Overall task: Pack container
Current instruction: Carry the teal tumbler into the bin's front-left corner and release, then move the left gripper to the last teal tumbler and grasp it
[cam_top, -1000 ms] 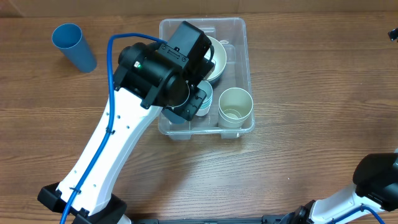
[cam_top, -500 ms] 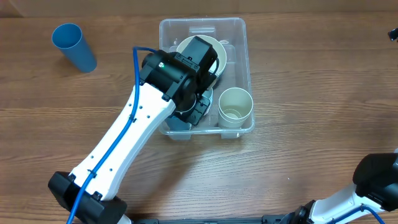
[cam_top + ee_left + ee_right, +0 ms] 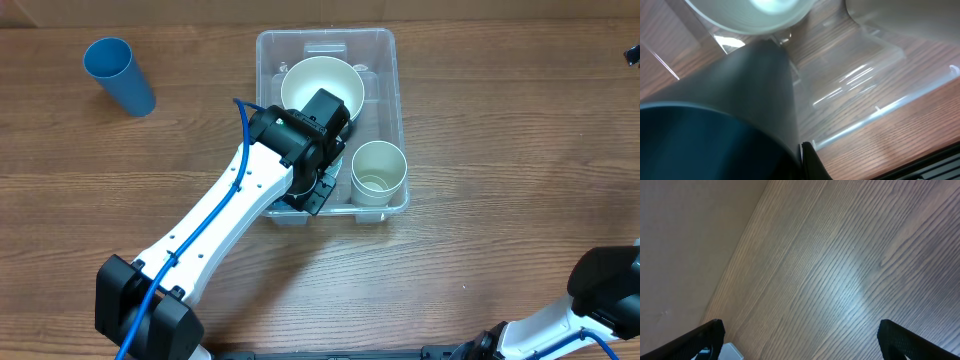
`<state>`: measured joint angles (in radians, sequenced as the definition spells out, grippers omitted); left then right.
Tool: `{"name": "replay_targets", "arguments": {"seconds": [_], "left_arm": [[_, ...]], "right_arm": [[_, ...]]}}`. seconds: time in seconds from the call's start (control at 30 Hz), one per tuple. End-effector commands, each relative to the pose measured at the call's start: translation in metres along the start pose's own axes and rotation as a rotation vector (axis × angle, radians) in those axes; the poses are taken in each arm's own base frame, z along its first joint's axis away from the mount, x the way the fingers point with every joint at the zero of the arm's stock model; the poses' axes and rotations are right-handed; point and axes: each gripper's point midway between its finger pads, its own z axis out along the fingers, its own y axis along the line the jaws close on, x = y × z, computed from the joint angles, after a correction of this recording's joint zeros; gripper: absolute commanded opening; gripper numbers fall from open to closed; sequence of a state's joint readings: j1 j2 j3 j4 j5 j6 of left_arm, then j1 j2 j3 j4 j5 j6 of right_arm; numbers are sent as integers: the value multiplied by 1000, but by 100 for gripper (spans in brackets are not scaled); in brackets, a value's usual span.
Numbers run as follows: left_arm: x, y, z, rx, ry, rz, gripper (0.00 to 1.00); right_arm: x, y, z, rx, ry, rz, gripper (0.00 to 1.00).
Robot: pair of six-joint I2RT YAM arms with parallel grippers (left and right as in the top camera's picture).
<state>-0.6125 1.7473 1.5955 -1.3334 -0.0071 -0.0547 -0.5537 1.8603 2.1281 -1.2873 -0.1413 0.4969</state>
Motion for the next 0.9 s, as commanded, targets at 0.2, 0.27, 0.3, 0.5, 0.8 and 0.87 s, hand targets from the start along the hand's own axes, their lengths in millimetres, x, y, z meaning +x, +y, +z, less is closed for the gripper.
{"name": "replay_targets", "arguments": {"seconds": [0.2, 0.27, 0.3, 0.5, 0.8, 0.87], "left_arm": [[-16, 12, -14, -11, -73, -45, 61], [-31, 12, -36, -8, -142, -45, 62], [-38, 13, -49, -11, -179, -46, 62], [-75, 45, -148, -167, -461, -105, 77], [-49, 275, -202, -445, -690, -751, 100], [-34, 314, -197, -480, -689, -851, 100]], "right_arm": [[-3, 1, -1, 3, -12, -2, 100], [-3, 1, -1, 2, -11, -2, 100], [-2, 1, -1, 3, -11, -2, 100], [-3, 1, -1, 3, -12, -2, 100], [-2, 1, -1, 3, -11, -2, 100], [-3, 1, -1, 3, -12, -2, 100]]}}
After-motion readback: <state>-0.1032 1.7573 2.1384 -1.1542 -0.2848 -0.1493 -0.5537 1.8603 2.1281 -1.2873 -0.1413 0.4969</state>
